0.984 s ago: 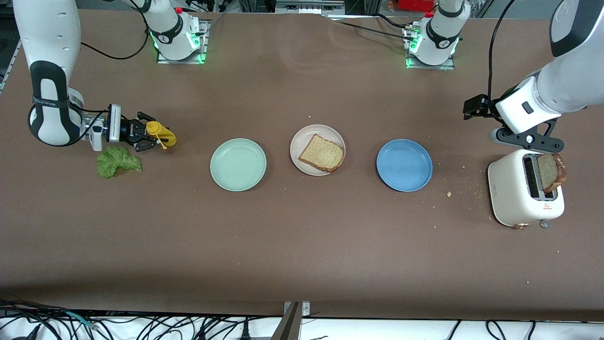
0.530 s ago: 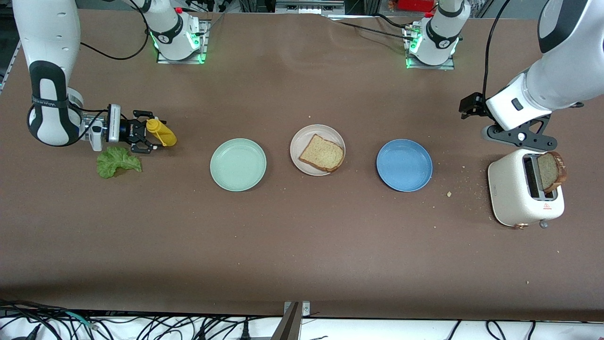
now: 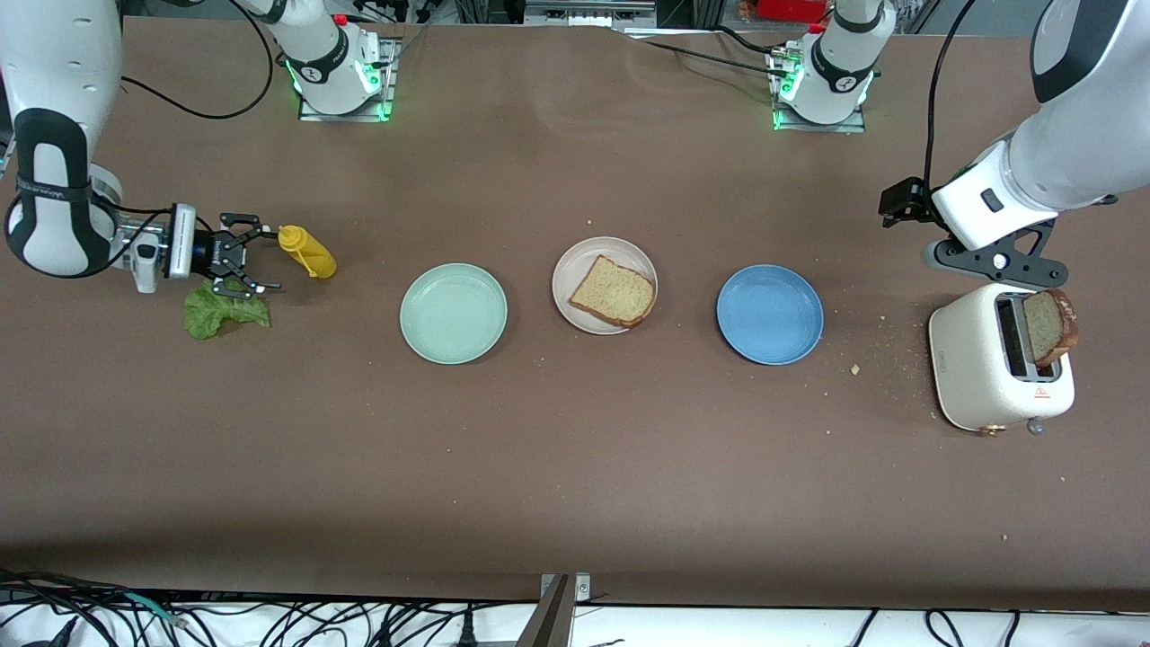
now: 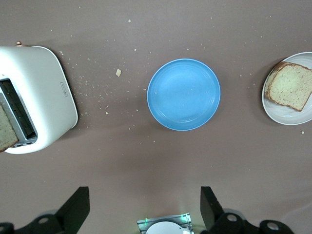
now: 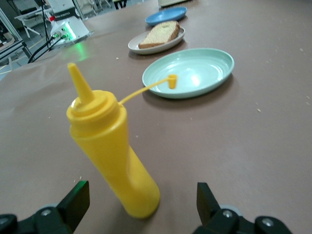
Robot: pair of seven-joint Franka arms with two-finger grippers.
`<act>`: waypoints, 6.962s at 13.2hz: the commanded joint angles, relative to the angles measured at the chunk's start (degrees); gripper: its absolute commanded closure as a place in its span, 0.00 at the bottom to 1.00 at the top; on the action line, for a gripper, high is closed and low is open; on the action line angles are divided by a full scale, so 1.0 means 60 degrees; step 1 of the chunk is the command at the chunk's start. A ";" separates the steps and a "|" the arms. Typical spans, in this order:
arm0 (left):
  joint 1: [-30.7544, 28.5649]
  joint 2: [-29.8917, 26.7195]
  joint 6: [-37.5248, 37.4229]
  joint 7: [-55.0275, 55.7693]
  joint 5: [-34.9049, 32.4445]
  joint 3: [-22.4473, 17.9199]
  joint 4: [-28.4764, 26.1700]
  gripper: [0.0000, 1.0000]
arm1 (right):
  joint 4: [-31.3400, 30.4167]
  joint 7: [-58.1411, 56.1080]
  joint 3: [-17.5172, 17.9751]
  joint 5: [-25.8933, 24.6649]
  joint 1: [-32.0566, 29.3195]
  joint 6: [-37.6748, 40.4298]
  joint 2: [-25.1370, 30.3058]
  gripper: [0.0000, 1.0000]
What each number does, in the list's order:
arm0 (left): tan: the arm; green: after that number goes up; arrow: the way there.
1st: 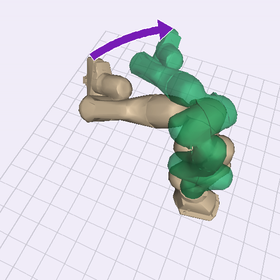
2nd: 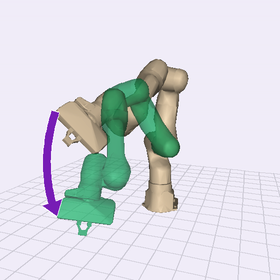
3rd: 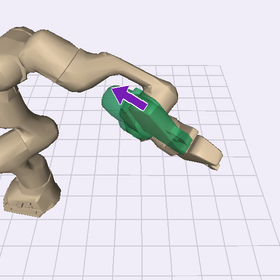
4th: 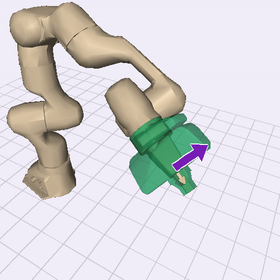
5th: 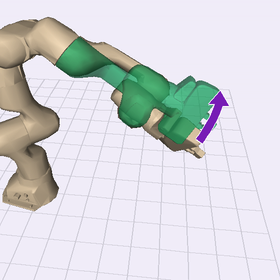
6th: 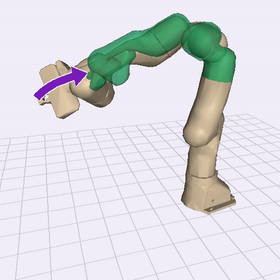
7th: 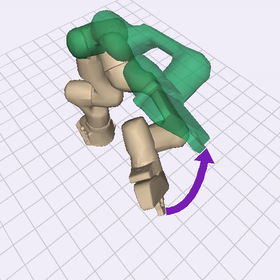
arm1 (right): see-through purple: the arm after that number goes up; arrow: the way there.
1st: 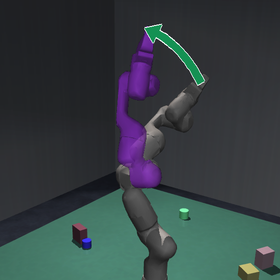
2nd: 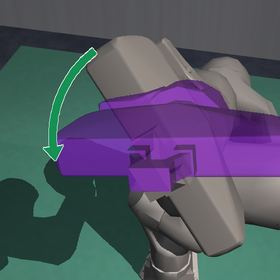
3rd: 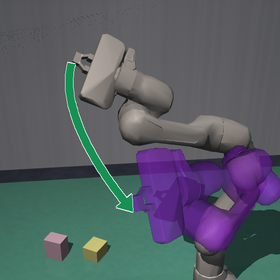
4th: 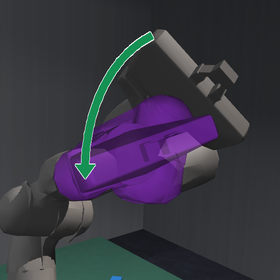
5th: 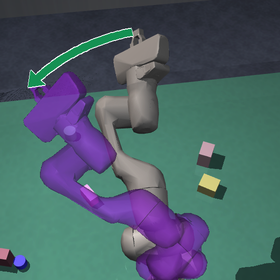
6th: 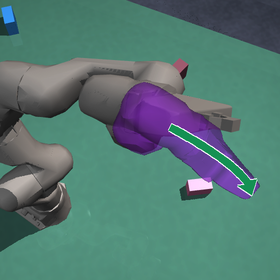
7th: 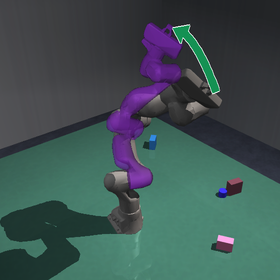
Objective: Make sandwich in beige plate with both arms
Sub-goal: 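Carry the yellow bottle back and set it down beside the lettuce, then lower the right gripper onto the green lettuce leaf and grasp it, then carry the lettuce leaf onto the bread on the beige plate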
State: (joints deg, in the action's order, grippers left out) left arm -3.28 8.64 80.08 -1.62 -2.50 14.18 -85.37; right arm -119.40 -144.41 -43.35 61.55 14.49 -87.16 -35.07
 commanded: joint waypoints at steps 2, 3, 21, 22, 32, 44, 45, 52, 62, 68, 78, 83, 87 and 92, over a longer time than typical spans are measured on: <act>0.0049 -0.0019 -0.0177 -0.0111 -0.0257 0.0010 0.0152 0.00 | 0.1703 0.2278 -0.0261 -0.1013 -0.0087 0.0347 -0.0058 0.02; 0.0034 -0.0019 -0.0177 -0.0111 -0.0257 0.0025 0.0152 0.00 | 0.2099 0.3155 -0.0290 -0.1203 -0.0072 0.0376 -0.0058 0.02; 0.0063 -0.0019 -0.0177 -0.0097 -0.0257 0.0010 0.0167 0.00 | 0.4944 1.2259 -0.0246 -0.3329 0.1055 -0.0825 0.0073 0.01; 0.0063 -0.0019 -0.0177 -0.0082 -0.0257 0.0010 0.0167 0.00 | 0.4945 1.2348 -0.0261 -0.3358 0.1085 -0.0810 0.0074 0.01; 0.0005 -0.0019 -0.0177 -0.0067 -0.0243 0.0010 0.0167 0.00 | 0.3179 1.5379 0.2914 -0.7590 -0.0172 -0.5064 0.1346 0.01; 0.0049 -0.0019 -0.0177 -0.0038 -0.0243 0.0010 0.0167 0.00 | -0.0402 1.5425 0.3269 -0.7752 -0.0511 -0.8998 0.1363 0.08; 0.0063 -0.0019 -0.0177 -0.0038 -0.0243 0.0010 0.0167 0.00 | -0.0402 1.5440 0.3269 -0.7971 -0.0511 -0.9071 0.1363 0.24; 0.0092 -0.0019 -0.0177 -0.0009 -0.0184 0.0025 0.0181 0.00 | -0.0402 1.5469 0.3269 -0.8046 -0.0512 -0.9218 0.1260 1.00; 0.0093 -0.0019 -0.0324 0.0035 -0.0140 0.0025 0.0181 0.00 | 0.3314 1.8741 0.3810 -0.9245 -0.0482 -0.4656 0.2284 1.00; -0.0009 0.0186 -0.0251 0.0298 -0.0213 -0.0048 0.0196 0.00 | 0.4168 2.5564 0.5085 -0.8941 0.0699 -0.2774 0.3075 1.00; -0.0522 0.0889 -0.0250 0.0269 -0.0595 -0.0473 0.0870 0.00 | 0.4227 3.6745 0.5100 -0.7300 0.5140 -0.6035 0.1922 1.00; -0.0740 0.1065 -0.0543 0.0284 -0.0682 -0.0560 0.0825 0.00 | 0.4314 4.0554 0.5363 -0.7255 0.6372 -0.8466 0.0326 1.00; -0.1650 0.0934 -0.0500 0.0312 -0.0652 -0.0590 0.0972 0.00 | 0.4841 4.1894 0.5978 -0.7270 0.6564 -0.9218 -0.0847 1.00; -0.2367 0.1108 0.0639 0.0196 -0.0829 -0.0781 0.0608 0.02 | 0.4842 4.1895 0.6155 -0.7299 0.6593 -0.9467 -0.1127 1.00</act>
State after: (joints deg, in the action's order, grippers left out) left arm -15.81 14.34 80.81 -0.22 -5.89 9.01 -80.88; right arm -92.06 106.07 -6.76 17.33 54.24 -143.82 -41.11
